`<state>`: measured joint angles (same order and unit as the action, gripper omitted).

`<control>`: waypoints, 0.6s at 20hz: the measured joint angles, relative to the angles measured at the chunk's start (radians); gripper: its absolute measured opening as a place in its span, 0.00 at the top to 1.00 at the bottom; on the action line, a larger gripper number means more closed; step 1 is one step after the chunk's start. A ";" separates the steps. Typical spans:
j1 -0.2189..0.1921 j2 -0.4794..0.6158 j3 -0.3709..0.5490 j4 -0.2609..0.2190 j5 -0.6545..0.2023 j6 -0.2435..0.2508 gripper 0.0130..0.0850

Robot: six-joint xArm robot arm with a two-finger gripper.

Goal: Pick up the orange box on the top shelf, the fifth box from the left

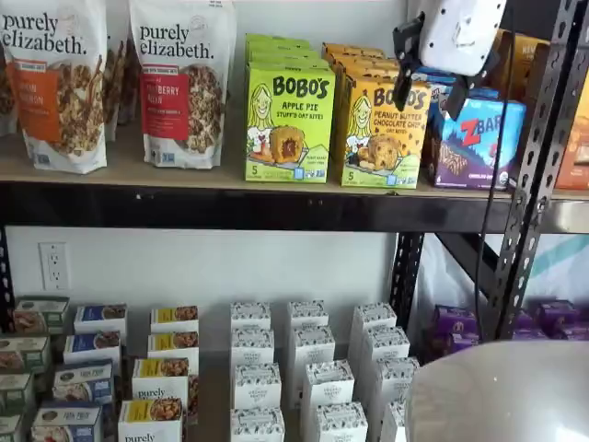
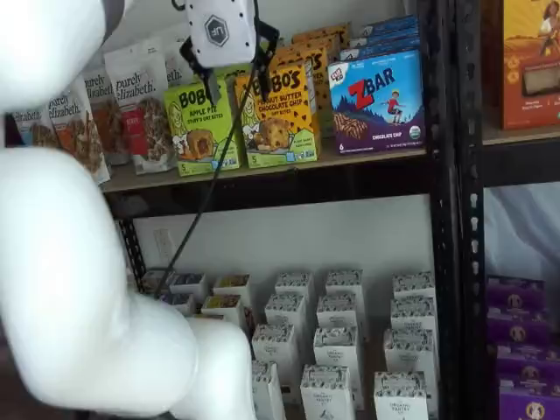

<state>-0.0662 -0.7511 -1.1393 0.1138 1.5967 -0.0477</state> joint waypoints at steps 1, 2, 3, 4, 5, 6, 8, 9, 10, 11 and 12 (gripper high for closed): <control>-0.007 0.013 -0.009 0.009 -0.010 -0.008 0.00; -0.011 0.025 -0.018 0.014 -0.018 -0.013 0.00; -0.014 0.039 -0.029 0.018 -0.027 -0.017 0.00; -0.016 0.051 -0.038 0.021 -0.036 -0.019 0.00; -0.017 0.065 -0.049 0.023 -0.045 -0.022 0.00; -0.018 0.075 -0.057 0.026 -0.054 -0.024 0.00; -0.022 0.098 -0.074 0.034 -0.066 -0.029 0.00; -0.023 0.109 -0.082 0.036 -0.069 -0.031 0.00; -0.023 0.119 -0.090 0.036 -0.072 -0.031 0.00; -0.022 0.129 -0.096 0.034 -0.077 -0.031 0.00; -0.022 0.138 -0.101 0.034 -0.085 -0.032 0.00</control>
<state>-0.0881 -0.6127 -1.2407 0.1477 1.5121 -0.0797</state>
